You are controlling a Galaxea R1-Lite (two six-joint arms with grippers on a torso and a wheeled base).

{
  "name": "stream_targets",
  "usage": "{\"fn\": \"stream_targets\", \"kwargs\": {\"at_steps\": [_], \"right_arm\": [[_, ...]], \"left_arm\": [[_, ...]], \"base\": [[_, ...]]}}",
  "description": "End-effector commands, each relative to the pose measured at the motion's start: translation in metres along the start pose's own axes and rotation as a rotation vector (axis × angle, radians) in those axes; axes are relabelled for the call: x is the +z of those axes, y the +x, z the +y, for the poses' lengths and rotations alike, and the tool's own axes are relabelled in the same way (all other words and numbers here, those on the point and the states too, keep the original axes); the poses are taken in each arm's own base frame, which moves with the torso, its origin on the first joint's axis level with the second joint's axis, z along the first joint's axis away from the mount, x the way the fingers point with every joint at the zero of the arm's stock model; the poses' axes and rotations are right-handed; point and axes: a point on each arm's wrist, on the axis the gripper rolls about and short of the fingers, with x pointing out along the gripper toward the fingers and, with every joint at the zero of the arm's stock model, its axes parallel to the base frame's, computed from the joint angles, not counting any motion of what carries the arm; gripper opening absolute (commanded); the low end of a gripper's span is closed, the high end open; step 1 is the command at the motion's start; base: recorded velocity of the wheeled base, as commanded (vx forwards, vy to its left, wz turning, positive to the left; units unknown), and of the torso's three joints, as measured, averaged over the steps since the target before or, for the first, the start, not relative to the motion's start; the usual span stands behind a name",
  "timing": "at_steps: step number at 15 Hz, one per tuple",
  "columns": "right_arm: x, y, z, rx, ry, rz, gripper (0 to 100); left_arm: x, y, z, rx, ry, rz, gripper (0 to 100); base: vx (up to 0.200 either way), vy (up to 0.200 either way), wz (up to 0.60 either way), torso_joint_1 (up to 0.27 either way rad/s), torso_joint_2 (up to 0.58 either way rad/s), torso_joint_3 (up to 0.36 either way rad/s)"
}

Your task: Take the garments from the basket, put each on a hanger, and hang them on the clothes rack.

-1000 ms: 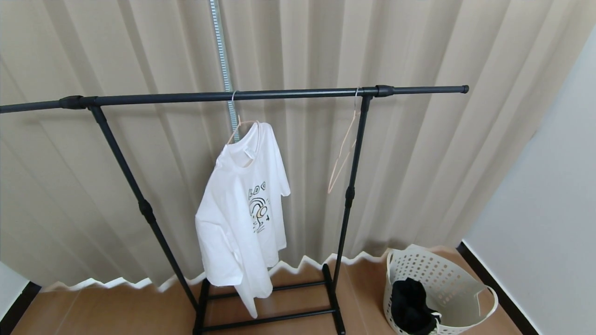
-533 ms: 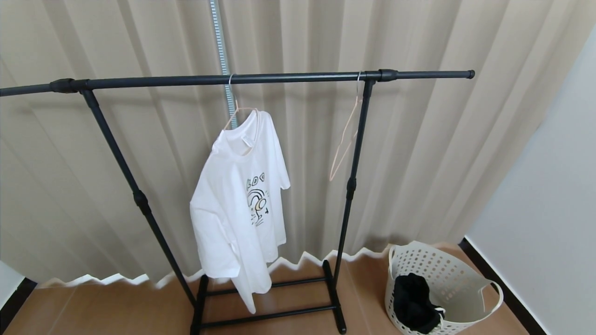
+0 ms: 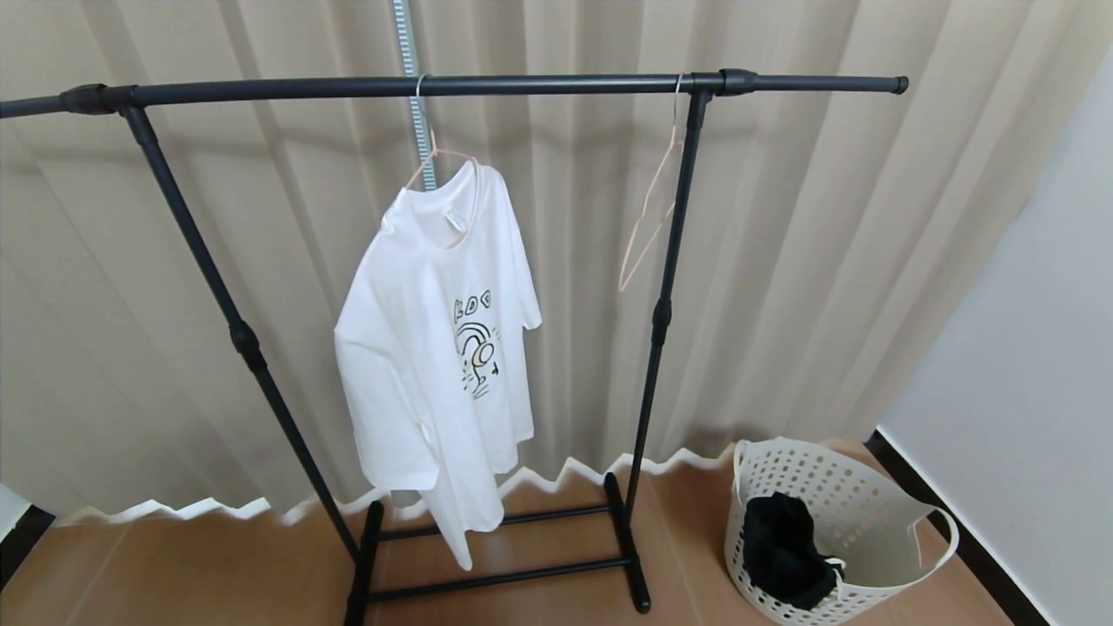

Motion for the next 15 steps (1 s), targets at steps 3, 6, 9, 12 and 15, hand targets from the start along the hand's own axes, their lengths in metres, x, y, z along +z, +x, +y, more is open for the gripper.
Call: {"fn": "stream_targets", "kwargs": {"at_steps": [3,6,9,12,15], "right_arm": [[0.0001,0.0001,0.0000,0.001,-0.001,0.001,100],[0.0001,0.0001,0.0000,0.001,-0.001,0.001,100],[0.0001,0.0001,0.0000,0.001,-0.001,0.001,100],[0.0001,0.0001,0.0000,0.001,-0.001,0.001,100],[0.0001,0.0001,0.0000,0.001,-0.001,0.001,100]], "left_arm": [[0.0000,0.0001,0.0000,0.001,-0.002,0.002,100],[0.0000,0.0001,0.0000,0.001,-0.002,0.002,100],[0.0000,0.0001,0.0000,0.001,-0.002,0.002,100],[0.0002,0.0001,0.0000,-0.001,0.000,0.000,100],[0.0000,0.0001,0.0000,0.001,-0.004,0.002,100]], "base": [[0.000,0.000,0.00,-0.193,0.53,0.338],[0.000,0.000,0.00,-0.175,0.51,0.336],[0.000,0.000,0.00,-0.155,0.50,0.333],[0.000,0.000,0.00,-0.131,0.47,0.338],[0.000,0.000,0.00,-0.102,0.46,0.360]]}}
